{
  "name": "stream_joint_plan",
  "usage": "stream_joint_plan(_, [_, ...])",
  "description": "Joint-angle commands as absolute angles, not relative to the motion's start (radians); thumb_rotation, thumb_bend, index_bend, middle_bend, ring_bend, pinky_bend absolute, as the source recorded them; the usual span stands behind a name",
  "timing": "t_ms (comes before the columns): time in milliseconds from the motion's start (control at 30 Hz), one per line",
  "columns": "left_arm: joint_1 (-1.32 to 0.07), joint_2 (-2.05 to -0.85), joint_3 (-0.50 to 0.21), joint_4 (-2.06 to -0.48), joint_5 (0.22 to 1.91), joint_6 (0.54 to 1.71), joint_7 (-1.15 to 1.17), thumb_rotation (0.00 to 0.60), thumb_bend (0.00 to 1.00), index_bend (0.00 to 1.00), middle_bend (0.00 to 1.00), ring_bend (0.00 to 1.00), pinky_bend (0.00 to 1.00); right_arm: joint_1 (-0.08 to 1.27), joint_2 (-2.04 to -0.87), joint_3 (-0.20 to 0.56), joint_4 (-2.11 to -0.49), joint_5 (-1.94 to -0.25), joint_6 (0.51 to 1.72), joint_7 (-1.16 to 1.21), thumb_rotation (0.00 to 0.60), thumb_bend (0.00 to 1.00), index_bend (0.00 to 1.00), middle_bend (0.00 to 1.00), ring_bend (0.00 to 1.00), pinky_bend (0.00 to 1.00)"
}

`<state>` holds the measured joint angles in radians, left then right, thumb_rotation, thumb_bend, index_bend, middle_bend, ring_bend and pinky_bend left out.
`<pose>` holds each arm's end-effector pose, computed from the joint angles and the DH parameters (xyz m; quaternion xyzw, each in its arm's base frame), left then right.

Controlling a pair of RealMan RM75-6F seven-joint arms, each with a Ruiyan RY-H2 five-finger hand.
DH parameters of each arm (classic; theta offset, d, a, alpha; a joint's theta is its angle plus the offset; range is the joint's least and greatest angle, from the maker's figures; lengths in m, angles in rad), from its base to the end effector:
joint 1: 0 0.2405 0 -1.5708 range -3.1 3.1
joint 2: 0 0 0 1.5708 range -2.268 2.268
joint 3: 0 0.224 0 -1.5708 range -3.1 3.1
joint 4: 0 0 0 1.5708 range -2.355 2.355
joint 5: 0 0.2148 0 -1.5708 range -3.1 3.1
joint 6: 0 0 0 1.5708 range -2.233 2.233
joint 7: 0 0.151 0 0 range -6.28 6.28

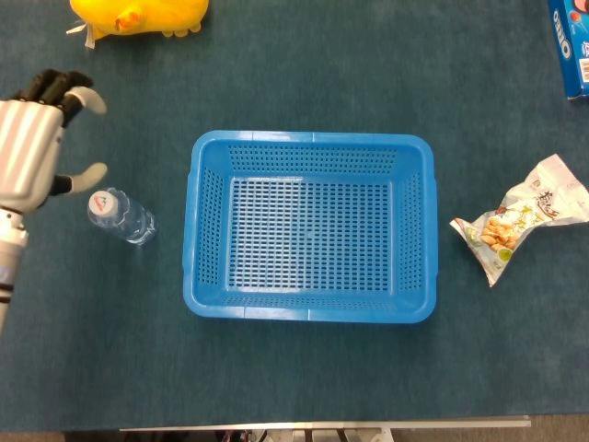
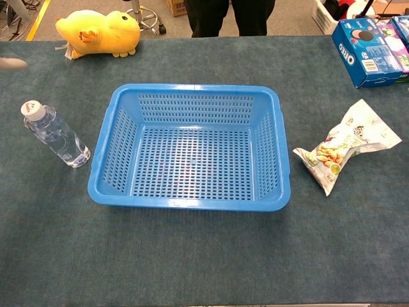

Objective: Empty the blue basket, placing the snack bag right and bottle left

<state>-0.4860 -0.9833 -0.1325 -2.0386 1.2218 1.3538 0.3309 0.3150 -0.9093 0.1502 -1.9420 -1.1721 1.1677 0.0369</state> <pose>-0.1460 0.2689 0.1422 -0.6474 -0.3408 -0.4272 0.5312 -0.2268 -0.2503 0.1485 0.5711 -0.5084 0.3922 0.5115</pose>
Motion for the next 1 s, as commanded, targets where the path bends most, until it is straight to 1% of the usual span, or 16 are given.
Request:
stream_joint_plan(33, [-0.427,-1.013,-0.130,-2.040,1.311,1.439,0.334,0.600,0.13,0.44,0.34,0.27,0.50,0.286,-0.901,0.150,-1.947,-1.229,1.222,0.060,0.600,0.00,0.28,0.35,0.36,0.61])
stream_joint_plan(67, [-0.422,-1.014,-0.127,-2.040,1.317,1.442,0.336,0.600,0.13,0.44,0.35,0.27,0.50,0.282,-0.902,0.148,-1.945,-1.240,1.231,0.061,0.600,0.00,0.29,0.36,0.36,0.61])
stream_joint_plan(267, [-0.350,-1.055,-0.055,-2.002,1.406,1.490,0.346,0.600,0.13,0.45,0.36,0.27,0.51,0.213,-0.946,0.129,-1.910,-1.370,1.413,-0.038,0.600,0.00,0.35,0.39,0.36,0.59])
stream_joint_plan(433, [-0.270,-1.128,0.002,-1.898,1.459,1.550,0.313,0.600,0.13,0.46,0.37,0.27,0.52,0.142,-0.993,0.092,-1.875,-1.448,1.548,-0.176,0.600,0.00,0.38,0.40,0.36,0.59])
stream_joint_plan(533, [-0.230,-1.162,0.015,-1.840,1.461,1.577,0.265,0.600,0.13,0.46,0.38,0.27,0.52,0.103,-1.001,0.075,-1.875,-1.465,1.598,-0.221,0.600,0.00,0.38,0.40,0.36,0.59])
stream_joint_plan(767, [-0.172,-1.194,0.020,-1.751,1.441,1.589,0.160,0.600,0.13,0.47,0.38,0.27,0.52,0.040,-1.028,0.069,-1.889,-1.466,1.681,-0.278,0.600,0.00,0.38,0.40,0.36,0.59])
stream_joint_plan(1000, [-0.165,-1.203,0.003,-1.718,1.435,1.560,0.130,0.600,0.13,0.47,0.38,0.27,0.52,0.036,-1.031,0.083,-1.896,-1.442,1.662,-0.281,0.600,0.00,0.38,0.40,0.36,0.59])
